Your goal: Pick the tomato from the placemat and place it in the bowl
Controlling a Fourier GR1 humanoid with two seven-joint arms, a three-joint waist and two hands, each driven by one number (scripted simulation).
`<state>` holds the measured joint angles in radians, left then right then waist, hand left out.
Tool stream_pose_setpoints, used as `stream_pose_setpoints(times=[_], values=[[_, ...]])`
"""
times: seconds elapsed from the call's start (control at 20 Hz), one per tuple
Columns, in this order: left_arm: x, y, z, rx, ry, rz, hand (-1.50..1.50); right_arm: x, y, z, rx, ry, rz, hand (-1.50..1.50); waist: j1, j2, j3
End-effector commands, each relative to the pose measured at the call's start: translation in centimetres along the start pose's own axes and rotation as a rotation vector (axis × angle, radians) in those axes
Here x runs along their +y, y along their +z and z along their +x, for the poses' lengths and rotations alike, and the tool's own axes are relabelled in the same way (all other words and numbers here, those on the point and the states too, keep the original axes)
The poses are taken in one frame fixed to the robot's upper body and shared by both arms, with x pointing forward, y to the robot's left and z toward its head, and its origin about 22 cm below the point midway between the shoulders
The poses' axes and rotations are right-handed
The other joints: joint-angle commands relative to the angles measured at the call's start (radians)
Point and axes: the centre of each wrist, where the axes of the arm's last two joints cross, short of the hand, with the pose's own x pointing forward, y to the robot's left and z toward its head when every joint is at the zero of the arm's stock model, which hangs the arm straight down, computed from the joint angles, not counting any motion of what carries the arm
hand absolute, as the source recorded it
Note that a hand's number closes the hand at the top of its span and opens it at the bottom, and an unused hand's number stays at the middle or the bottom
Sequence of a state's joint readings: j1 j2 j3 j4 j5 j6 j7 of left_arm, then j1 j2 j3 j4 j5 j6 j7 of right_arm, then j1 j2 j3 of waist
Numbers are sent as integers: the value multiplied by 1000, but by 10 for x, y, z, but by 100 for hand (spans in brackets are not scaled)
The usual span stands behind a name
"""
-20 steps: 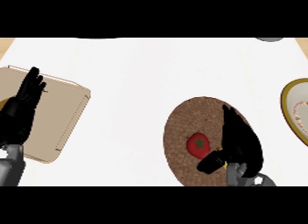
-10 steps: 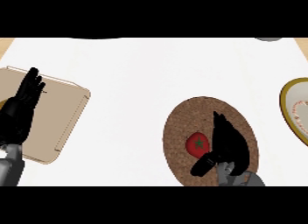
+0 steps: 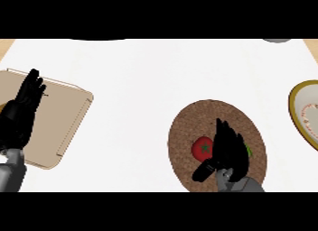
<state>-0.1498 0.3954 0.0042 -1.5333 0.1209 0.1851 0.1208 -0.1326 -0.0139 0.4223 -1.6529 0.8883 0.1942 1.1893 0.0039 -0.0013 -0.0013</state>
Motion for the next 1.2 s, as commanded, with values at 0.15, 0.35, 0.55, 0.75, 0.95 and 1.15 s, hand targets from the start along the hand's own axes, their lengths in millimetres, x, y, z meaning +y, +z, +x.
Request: stream_pose_setpoints(times=[0.15,0.35,0.55,0.75,0.95,1.15], values=[[-10,3,14,0,-3,-17,0,8,-20,-1,162,-43,117,150,4,1,2],[-4,-7,23,-6,-2,-11,0,5,-33,11,70,-33,60,150,-1,1,2],[-3,4,-15,-3,1,-8,0,7,-46,21,60,-16,57,150,1,2,1],[-6,4,2,-2,-4,-6,0,34,-42,17,69,-37,-9,150,4,2,2],[-2,-5,-19,14,-7,-14,0,-7,-70,13,-15,15,-81,150,-1,3,1],[-14,-2,2,-9,8,0,0,-50,-108,-27,-175,132,-99,150,6,6,3]])
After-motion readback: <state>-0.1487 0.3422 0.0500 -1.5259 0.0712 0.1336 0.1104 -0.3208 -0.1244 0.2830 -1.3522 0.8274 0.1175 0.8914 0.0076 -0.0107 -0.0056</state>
